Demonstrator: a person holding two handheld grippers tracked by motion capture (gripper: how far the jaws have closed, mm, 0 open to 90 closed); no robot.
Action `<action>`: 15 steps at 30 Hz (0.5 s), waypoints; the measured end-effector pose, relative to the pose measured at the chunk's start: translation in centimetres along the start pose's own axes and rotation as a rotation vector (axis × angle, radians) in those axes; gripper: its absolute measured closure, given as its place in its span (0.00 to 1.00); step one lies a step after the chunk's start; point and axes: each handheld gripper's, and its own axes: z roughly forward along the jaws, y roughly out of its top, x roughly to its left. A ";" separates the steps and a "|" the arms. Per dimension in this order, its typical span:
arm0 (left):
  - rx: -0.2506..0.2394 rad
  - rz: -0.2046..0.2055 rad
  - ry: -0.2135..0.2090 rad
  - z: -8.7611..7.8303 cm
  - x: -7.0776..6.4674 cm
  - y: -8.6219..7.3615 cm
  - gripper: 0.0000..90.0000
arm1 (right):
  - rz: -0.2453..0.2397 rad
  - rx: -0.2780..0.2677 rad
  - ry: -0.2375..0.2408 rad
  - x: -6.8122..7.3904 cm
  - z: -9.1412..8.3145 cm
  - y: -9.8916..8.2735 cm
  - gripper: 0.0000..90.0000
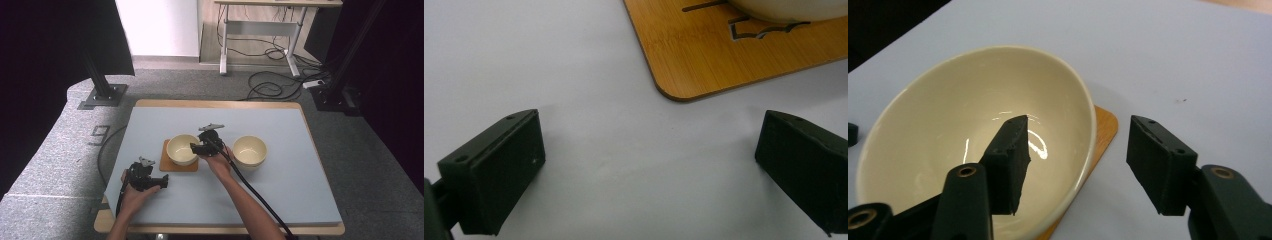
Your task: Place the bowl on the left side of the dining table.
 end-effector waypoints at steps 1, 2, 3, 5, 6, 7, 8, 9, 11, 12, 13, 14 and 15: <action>0.000 0.000 0.000 0.0 0.0 0.0 0.00 | -0.008 -0.002 0.000 0.0 -0.4 0.0 0.45; 0.001 0.001 0.000 0.0 0.0 0.0 0.00 | -0.015 -0.004 -0.002 -0.1 -0.7 0.1 0.44; 0.001 0.001 -0.001 0.0 0.0 0.0 0.00 | -0.024 -0.006 -0.001 -0.2 -1.1 0.1 0.44; 0.002 0.001 -0.002 0.0 0.0 0.0 0.00 | -0.031 -0.011 0.002 -0.4 -1.9 0.1 0.44; 0.001 -0.001 -0.001 0.0 0.0 0.0 0.00 | -0.031 -0.016 0.003 -0.5 -2.3 0.0 0.43; 0.001 0.000 0.000 0.0 0.0 0.0 0.00 | -0.030 -0.020 0.004 -0.6 -2.7 0.0 0.43; 0.001 0.000 0.000 0.0 0.0 0.0 0.00 | -0.030 -0.025 0.006 -0.8 -3.2 0.0 0.43; 0.001 0.000 0.000 0.0 0.0 0.0 0.00 | -0.032 -0.031 0.007 -1.0 -3.6 -0.1 0.43; 0.002 0.002 0.000 0.0 0.0 0.0 0.00 | -0.044 -0.037 0.004 -1.2 -4.4 -0.2 0.43; 0.002 0.001 0.000 0.0 0.0 0.0 0.00 | -0.051 -0.039 -0.001 -1.4 -4.8 -0.3 0.42; 0.001 0.001 0.000 0.0 0.0 0.0 0.00 | -0.053 -0.043 -0.003 -1.5 -5.2 -0.4 0.42; 0.001 0.001 0.000 0.0 0.0 0.0 0.00 | -0.053 -0.046 -0.003 -1.7 -5.6 -0.6 0.42; 0.001 0.001 0.000 0.0 0.0 0.0 0.00 | -0.056 -0.048 -0.001 -1.9 -6.0 -0.7 0.42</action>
